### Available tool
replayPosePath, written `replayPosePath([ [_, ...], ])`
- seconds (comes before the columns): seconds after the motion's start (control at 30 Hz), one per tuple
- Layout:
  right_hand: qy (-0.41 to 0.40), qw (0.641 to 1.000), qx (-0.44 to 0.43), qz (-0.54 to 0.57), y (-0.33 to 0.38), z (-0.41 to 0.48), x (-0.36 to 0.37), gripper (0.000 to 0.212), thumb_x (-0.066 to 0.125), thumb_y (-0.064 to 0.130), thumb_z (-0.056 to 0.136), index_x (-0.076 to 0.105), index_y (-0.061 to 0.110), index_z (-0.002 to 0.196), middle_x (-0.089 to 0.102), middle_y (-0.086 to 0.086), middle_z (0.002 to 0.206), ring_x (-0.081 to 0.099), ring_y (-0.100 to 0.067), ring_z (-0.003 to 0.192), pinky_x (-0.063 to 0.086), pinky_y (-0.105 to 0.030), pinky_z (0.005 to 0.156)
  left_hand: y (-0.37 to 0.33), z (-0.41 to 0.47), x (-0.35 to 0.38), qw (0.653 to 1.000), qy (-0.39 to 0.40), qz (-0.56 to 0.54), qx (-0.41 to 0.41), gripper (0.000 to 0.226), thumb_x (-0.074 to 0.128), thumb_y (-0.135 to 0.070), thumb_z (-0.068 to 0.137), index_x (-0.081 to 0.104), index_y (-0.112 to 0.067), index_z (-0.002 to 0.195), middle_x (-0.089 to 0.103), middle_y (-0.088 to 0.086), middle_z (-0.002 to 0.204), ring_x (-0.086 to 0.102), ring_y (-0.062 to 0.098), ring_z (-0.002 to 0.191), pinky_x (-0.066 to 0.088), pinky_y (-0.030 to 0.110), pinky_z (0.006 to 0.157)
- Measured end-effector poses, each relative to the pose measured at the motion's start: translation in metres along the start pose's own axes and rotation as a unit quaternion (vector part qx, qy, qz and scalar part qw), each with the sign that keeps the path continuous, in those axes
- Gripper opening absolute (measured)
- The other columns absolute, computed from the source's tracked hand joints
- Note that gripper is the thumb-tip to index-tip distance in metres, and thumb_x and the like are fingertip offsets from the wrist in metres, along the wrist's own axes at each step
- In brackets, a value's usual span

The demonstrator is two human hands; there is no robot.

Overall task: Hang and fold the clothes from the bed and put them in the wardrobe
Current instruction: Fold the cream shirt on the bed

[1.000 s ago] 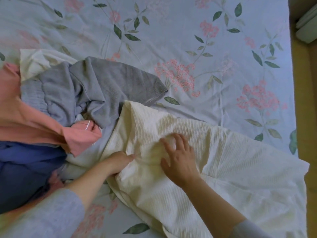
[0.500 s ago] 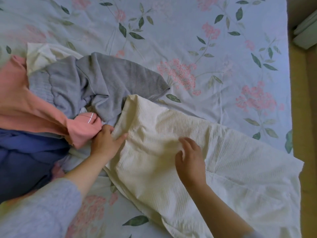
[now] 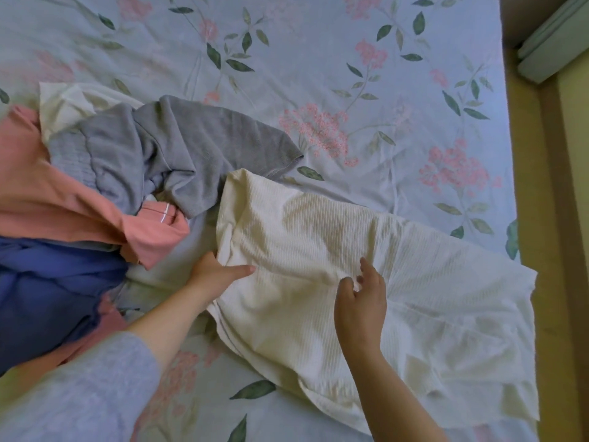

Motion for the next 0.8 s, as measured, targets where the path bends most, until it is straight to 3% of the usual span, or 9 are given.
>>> replayPosePath([
  [0.1,0.008,0.999,0.032,0.013,-0.007,0.003,-0.008,0.053,0.045,0.020,0.097,0.035,0.017,0.149,0.041,0.001,0.149,0.042,-0.019,0.136,0.037,-0.040,0.112,-0.002,-0.008,0.003,0.996,0.033,-0.086,0.000,0.078,0.089,-0.033,0.065,0.053,-0.006,0.129,0.064,0.008,0.120,0.061,0.028,0.111,0.051,0.043,0.095],
  [0.2,0.107,0.991,0.071,-0.024,-0.022,0.015,-0.009,0.052,0.045,0.022,0.098,0.036,0.012,0.149,0.042,-0.005,0.149,0.041,-0.027,0.136,0.035,-0.047,0.113,-0.010,-0.025,0.007,0.993,0.036,-0.085,0.075,0.055,0.084,-0.027,0.073,0.059,-0.010,0.119,0.067,0.000,0.110,0.062,0.022,0.108,0.051,0.032,0.085],
  [0.33,0.136,0.984,0.104,0.047,-0.025,0.031,-0.018,0.038,0.044,0.025,0.100,0.051,0.013,0.135,0.054,-0.010,0.137,0.053,-0.025,0.121,0.043,-0.043,0.105,-0.032,-0.055,0.008,0.980,0.033,-0.067,0.186,0.048,0.078,-0.024,0.080,0.054,-0.025,0.122,0.062,-0.014,0.109,0.059,0.008,0.102,0.043,0.026,0.087],
  [0.43,0.148,0.973,0.133,0.122,-0.036,0.017,-0.026,0.050,0.047,0.028,0.100,0.038,0.020,0.149,0.041,-0.001,0.150,0.042,-0.022,0.136,0.037,-0.047,0.113,-0.041,-0.080,0.010,0.972,0.048,-0.070,0.219,0.037,0.077,-0.024,0.081,0.057,-0.037,0.111,0.065,-0.025,0.102,0.061,-0.012,0.090,0.046,0.011,0.073],
  [0.5,0.145,0.968,0.153,0.135,-0.051,0.002,-0.037,0.051,0.048,0.027,0.100,0.037,0.020,0.149,0.039,-0.001,0.152,0.041,-0.021,0.137,0.037,-0.046,0.114,-0.047,-0.100,0.020,0.968,0.063,-0.076,0.229,0.033,0.076,-0.023,0.082,0.058,-0.041,0.103,0.069,-0.026,0.095,0.062,-0.015,0.087,0.047,0.008,0.068],
  [0.6,0.114,0.957,0.191,0.188,-0.070,-0.010,-0.062,0.046,0.048,0.021,0.101,0.041,0.017,0.146,0.044,-0.005,0.148,0.046,-0.021,0.129,0.044,-0.040,0.107,-0.064,-0.132,0.038,0.960,0.091,-0.084,0.253,0.033,0.075,-0.023,0.082,0.059,-0.042,0.104,0.068,-0.031,0.097,0.064,-0.011,0.091,0.048,0.013,0.073],
  [0.8,0.058,0.936,0.225,0.266,-0.096,-0.025,-0.135,0.037,0.048,0.018,0.101,0.049,0.014,0.138,0.051,-0.009,0.138,0.052,-0.024,0.122,0.049,-0.040,0.098,-0.100,-0.199,0.092,0.940,0.127,-0.059,0.310,0.044,0.074,-0.018,0.083,0.054,-0.042,0.115,0.066,-0.022,0.110,0.061,-0.004,0.104,0.049,0.021,0.088],
])
Point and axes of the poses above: each hand's wrist, its own z-axis towards the middle knuckle, its own x-axis out of the palm, y = z × x, the point moved 2 cm from there along z, towards the middle knuckle
